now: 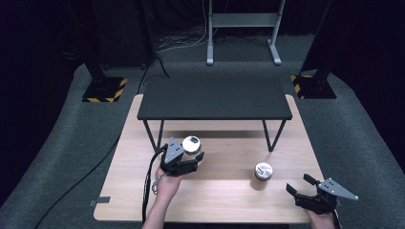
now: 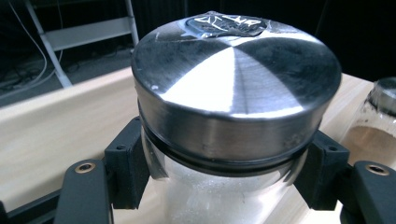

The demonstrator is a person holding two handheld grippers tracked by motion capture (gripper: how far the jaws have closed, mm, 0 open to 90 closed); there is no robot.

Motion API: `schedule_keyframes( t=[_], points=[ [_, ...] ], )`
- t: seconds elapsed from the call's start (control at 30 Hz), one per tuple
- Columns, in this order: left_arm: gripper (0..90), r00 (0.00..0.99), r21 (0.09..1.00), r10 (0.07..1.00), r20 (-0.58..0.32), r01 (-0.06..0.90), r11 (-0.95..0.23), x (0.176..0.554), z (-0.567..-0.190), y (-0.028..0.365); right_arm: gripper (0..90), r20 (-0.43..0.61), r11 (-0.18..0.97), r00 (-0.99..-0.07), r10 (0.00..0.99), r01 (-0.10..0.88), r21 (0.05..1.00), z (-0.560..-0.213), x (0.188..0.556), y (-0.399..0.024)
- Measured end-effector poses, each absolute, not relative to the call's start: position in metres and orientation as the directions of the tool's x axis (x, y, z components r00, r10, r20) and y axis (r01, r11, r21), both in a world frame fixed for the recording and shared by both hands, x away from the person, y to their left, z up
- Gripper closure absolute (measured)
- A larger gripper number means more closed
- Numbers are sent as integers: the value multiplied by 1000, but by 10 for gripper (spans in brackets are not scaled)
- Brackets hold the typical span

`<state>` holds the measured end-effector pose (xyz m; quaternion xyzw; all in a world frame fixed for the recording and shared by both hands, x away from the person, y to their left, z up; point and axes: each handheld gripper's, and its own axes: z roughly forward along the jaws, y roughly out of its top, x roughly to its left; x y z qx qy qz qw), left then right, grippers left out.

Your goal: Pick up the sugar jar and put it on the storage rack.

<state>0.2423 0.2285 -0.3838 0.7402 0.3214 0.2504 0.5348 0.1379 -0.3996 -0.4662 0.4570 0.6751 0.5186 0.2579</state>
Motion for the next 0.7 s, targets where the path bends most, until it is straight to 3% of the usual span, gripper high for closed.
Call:
schedule_keyframes(
  t=[0.47,0.7],
  points=[
    [310,681,957,730,60,168,-236,254,-330,225,98,153,12,-407,901,374,927,-466,137,-400],
    [310,700,965,713,32,164,-204,262,-309,226,109,150,7,-402,903,365,931,-467,135,-401]
  ],
)
